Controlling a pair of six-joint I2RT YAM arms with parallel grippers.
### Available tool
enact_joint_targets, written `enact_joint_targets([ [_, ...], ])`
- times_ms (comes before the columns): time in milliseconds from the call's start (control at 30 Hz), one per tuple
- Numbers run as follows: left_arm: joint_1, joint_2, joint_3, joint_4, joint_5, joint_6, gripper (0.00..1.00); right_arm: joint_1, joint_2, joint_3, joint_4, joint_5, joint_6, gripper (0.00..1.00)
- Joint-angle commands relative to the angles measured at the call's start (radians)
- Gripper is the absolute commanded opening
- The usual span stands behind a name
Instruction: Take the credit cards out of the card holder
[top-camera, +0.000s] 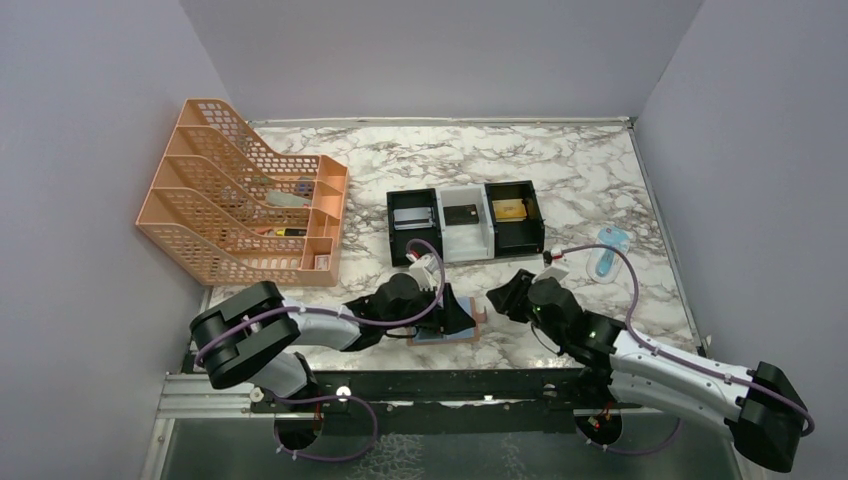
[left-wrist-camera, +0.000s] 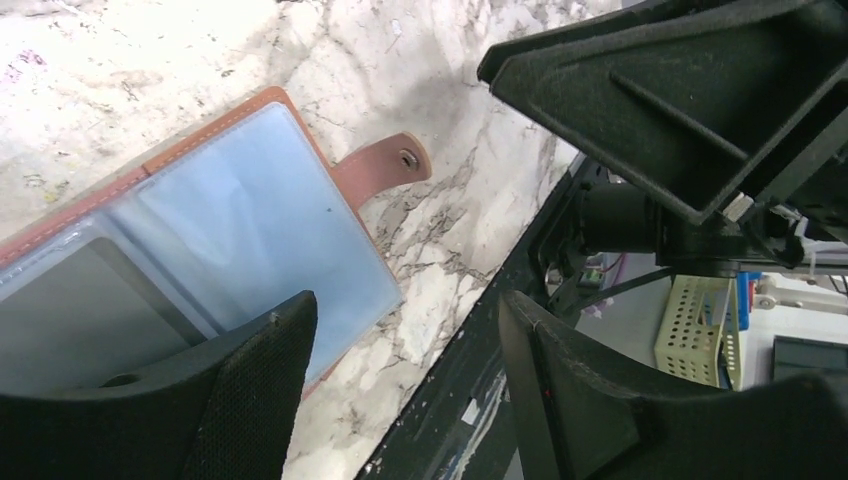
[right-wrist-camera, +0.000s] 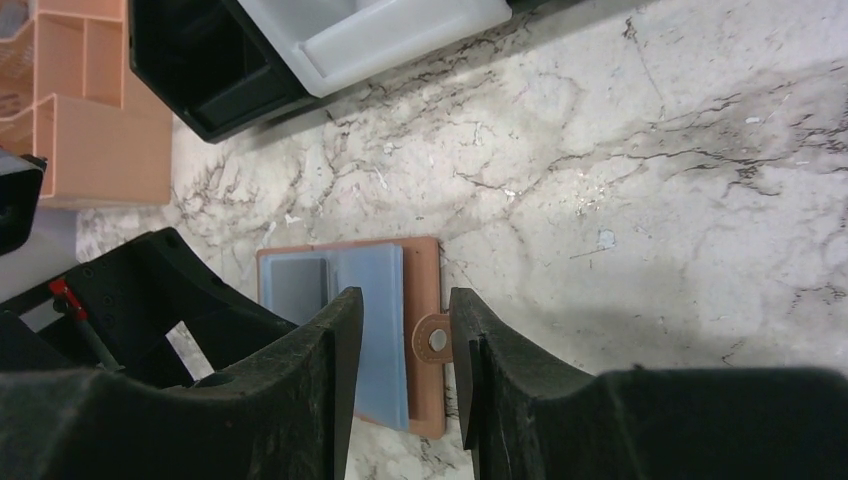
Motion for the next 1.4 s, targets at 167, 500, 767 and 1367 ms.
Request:
enact_joint_targets([
  [167, -0.023, 0.103, 0.077, 0.010, -0.027, -0.006, 0.61, -0.003, 0.095, 0.075, 0.062, -0.082, -0.071, 0.39],
  [500, -0.022, -0.213, 0.026, -0.278, -0.191, 0.076, 0.69, -0.003, 0.081, 0.091, 0.102, -0.158, -0.169, 0.39],
  [767, -0.016, -0.423, 0.057, -0.825, -0.549, 0.056, 0.89, -0.002, 0.254, 0.142, 0.212, -0.359, -0.297, 0.42],
  [1367, -0.010, -0.803, -0.047, -1.015, -0.675, -0.063, 0.96, 0.241, 0.832, 0.578, -0.111, -0.090, -0.328, 0.48],
])
